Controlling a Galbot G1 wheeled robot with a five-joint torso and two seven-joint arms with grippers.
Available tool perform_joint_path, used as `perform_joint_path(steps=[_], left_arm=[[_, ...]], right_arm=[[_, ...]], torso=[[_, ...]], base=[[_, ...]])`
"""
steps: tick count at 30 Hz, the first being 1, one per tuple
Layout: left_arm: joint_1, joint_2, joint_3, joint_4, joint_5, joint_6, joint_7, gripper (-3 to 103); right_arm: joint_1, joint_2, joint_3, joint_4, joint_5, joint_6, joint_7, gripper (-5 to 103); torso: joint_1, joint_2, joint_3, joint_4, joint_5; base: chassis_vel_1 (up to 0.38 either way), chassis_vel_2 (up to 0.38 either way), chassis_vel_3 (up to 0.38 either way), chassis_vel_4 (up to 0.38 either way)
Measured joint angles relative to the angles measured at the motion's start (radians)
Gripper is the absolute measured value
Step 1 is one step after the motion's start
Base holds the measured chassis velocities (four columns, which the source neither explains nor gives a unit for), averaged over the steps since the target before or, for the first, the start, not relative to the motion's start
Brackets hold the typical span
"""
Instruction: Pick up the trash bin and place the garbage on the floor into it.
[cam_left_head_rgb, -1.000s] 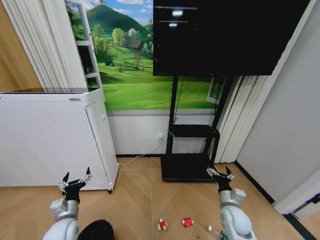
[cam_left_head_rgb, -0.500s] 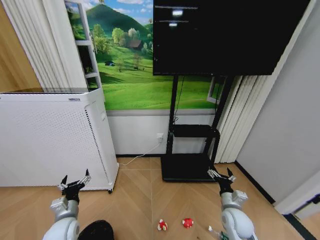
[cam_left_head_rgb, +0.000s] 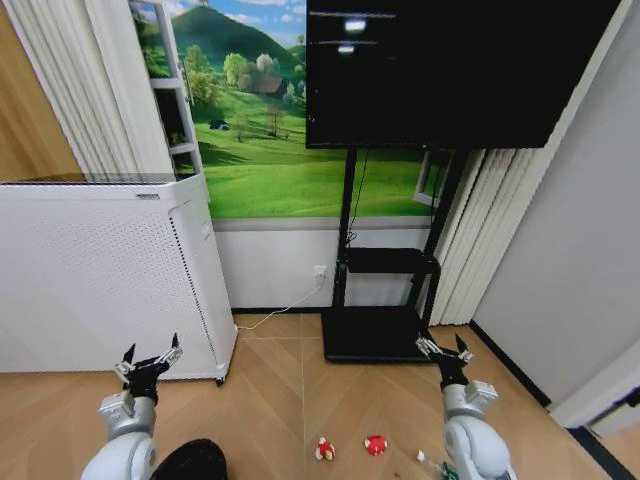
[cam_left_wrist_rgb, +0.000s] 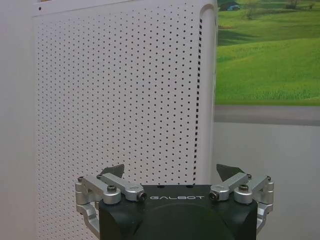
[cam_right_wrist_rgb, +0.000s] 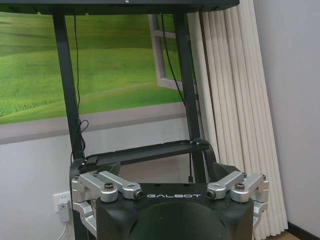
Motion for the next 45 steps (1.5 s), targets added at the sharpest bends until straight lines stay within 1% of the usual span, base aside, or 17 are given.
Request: perform_joint_path(steps=[5, 7, 10, 15, 18, 20, 23, 25, 27, 29, 34, 42, 45], left_arm=[[-0.001, -0.001, 0.001, 0.0, 0.0, 0.0, 0.003, 100], [-0.002, -0.002, 0.002, 0.0, 0.001, 0.0, 0.004, 100], [-0.003, -0.003, 0.003, 0.0, 0.001, 0.0, 0.005, 100], [-0.004, -0.002, 0.003, 0.002, 0.002, 0.0, 0.009, 100], [-0.004, -0.002, 0.003, 0.002, 0.002, 0.0, 0.01, 100], [-0.003, -0.002, 0.003, 0.003, 0.002, 0.0, 0.014, 100], [-0.003, -0.002, 0.003, 0.003, 0.002, 0.0, 0.015, 100], [-0.001, -0.002, 0.002, 0.003, 0.002, -0.001, 0.016, 100], [0.0, -0.002, 0.002, 0.003, 0.002, -0.002, 0.017, 100], [0.002, -0.002, 0.001, 0.003, 0.002, -0.004, 0.017, 100], [0.006, -0.003, 0.002, 0.003, 0.002, -0.006, 0.019, 100], [0.018, -0.009, 0.019, 0.003, 0.019, -0.012, 0.027, 100], [0.018, -0.009, 0.02, 0.004, 0.02, -0.012, 0.028, 100]], right_arm=[[0.0, 0.0, 0.001, 0.0, 0.0, 0.0, 0.0, 100], [0.0, 0.0, 0.001, 0.0, 0.0, 0.0, 0.0, 100], [0.0, 0.001, 0.001, 0.0, -0.001, 0.0, 0.0, 100], [0.001, 0.001, 0.001, 0.0, -0.002, 0.0, 0.0, 100], [0.001, 0.001, 0.001, -0.001, -0.002, 0.0, -0.001, 100], [0.002, 0.003, 0.0, -0.003, -0.004, 0.0, -0.001, 100], [0.002, 0.005, -0.001, -0.003, -0.007, 0.0, 0.0, 100], [0.001, 0.008, -0.004, -0.003, -0.01, 0.0, 0.0, 100], [0.001, 0.009, -0.005, -0.003, -0.012, 0.001, 0.0, 100], [0.0, 0.01, -0.006, -0.003, -0.013, 0.001, 0.001, 100], [-0.001, 0.01, -0.004, -0.001, -0.013, 0.002, 0.001, 100], [-0.008, 0.011, 0.003, 0.003, -0.014, 0.005, 0.002, 100], [-0.009, 0.011, 0.004, 0.003, -0.014, 0.005, 0.002, 100]], torso=[[-0.009, -0.024, -0.015, 0.0, 0.0], [-0.016, -0.04, -0.024, 0.0, 0.0], [-0.019, -0.047, -0.028, 0.0, 0.0], [-0.03, -0.076, -0.047, 0.0, 0.0], [-0.031, -0.079, -0.048, 0.0, 0.0], [-0.037, -0.097, -0.06, 0.0, 0.0], [-0.039, -0.103, -0.063, 0.0, 0.0], [-0.045, -0.118, -0.073, 0.0, 0.0], [-0.047, -0.123, -0.076, 0.0, 0.0], [-0.052, -0.136, -0.084, 0.0001, 0.0], [-0.057, -0.152, -0.095, 0.0, 0.0], [-0.072, -0.193, -0.121, 0.0, 0.0], [-0.074, -0.197, -0.124, 0.0, 0.0]], base=[[0.0, 0.0, 0.0, 0.0], [0.0, 0.0, 0.0, 0.0], [0.0, 0.0, 0.0, 0.0], [0.0, 0.0, 0.0, 0.0], [0.0, 0.0, 0.0, 0.0], [0.0, 0.0, 0.0, 0.0], [0.0, 0.0, 0.0, 0.0], [0.0, 0.0, 0.0, 0.0], [0.0, 0.0, 0.0, 0.0], [0.0, 0.0, 0.0, 0.0], [0.0, 0.0, 0.0, 0.0], [0.0, 0.0, 0.0, 0.0], [0.0, 0.0, 0.0, 0.0]])
